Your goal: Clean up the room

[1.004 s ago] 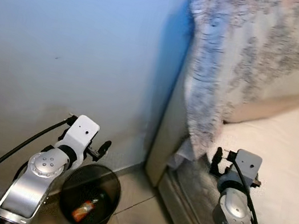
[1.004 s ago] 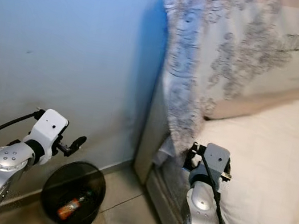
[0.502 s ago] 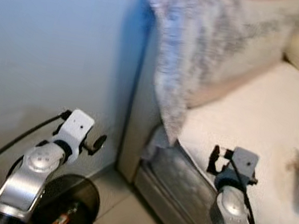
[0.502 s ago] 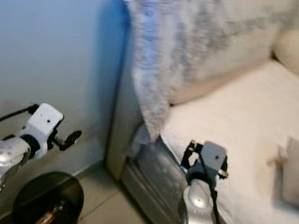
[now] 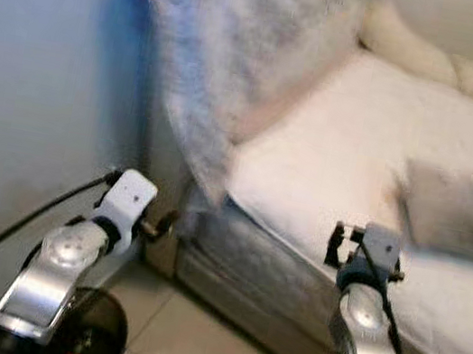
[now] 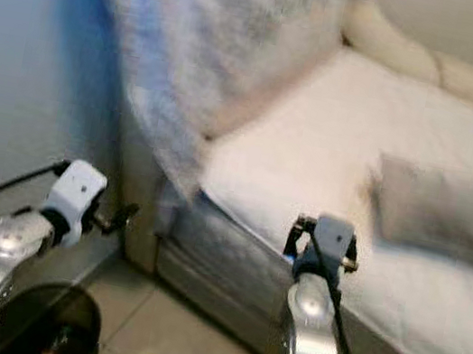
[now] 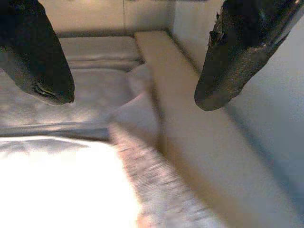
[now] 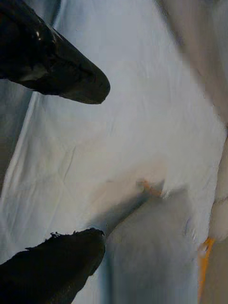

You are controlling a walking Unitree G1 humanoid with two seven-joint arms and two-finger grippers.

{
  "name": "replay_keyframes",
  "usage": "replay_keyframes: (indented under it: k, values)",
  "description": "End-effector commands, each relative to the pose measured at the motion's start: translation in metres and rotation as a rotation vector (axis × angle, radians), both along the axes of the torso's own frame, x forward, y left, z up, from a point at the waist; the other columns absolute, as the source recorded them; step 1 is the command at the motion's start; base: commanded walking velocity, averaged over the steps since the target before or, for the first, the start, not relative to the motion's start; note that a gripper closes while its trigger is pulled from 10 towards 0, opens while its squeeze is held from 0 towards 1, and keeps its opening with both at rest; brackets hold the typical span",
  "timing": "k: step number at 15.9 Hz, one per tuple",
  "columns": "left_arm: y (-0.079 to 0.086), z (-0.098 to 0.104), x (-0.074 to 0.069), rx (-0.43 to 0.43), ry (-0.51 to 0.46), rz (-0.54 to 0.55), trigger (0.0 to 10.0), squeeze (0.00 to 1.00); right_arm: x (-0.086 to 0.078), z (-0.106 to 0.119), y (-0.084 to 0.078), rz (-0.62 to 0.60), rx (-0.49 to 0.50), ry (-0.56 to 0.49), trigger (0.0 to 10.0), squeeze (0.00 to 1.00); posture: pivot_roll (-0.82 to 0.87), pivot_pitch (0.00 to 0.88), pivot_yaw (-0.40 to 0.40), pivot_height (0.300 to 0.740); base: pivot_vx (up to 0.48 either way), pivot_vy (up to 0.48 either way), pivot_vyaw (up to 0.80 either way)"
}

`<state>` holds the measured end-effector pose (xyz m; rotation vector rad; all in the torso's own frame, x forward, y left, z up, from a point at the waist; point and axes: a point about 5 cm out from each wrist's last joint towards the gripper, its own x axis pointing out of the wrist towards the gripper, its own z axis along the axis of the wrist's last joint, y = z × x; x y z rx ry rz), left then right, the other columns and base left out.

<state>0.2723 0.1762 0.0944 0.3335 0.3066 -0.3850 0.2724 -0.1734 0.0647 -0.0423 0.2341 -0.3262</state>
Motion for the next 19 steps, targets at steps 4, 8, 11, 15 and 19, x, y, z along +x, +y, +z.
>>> replay_keyframes:
  k: [4, 8, 11, 15, 19]
  values:
    - [-0.007, 0.006, 0.002, -0.022, -0.043, -0.026, 10.0, 0.0, 0.009, 0.008, 0.008, 0.132, 0.015, -0.046, 10.0, 1.0, 0.04, 0.0, -0.057, 0.74, 0.0, 0.0, -0.67]
    - [-0.012, 0.011, 0.006, -0.058, -0.078, -0.015, 10.0, 0.0, 0.017, 0.024, 0.014, 0.258, 0.038, -0.127, 10.0, 1.0, 0.03, 0.0, -0.054, 0.74, 0.0, -0.322, -0.51]
    - [-0.014, 0.016, 0.009, -0.067, -0.103, -0.007, 10.0, 0.0, 0.017, 0.021, 0.016, 0.278, 0.077, -0.106, 10.0, 1.0, 0.03, 0.0, -0.055, 0.74, 0.0, -0.339, -0.6]
    - [-0.011, 0.018, 0.012, -0.087, -0.112, 0.035, 10.0, 0.0, 0.016, 0.02, 0.019, 0.283, 0.105, -0.099, 10.0, 1.0, 0.02, 0.0, -0.051, 0.74, 0.0, -0.257, -0.22]
    - [-0.005, 0.024, 0.021, -0.129, -0.146, 0.118, 10.0, 0.0, 0.02, 0.021, 0.018, 0.277, 0.076, -0.06, 10.0, 0.0, 0.02, 0.0, -0.048, 0.74, 0.0, 0.0, 0.0]
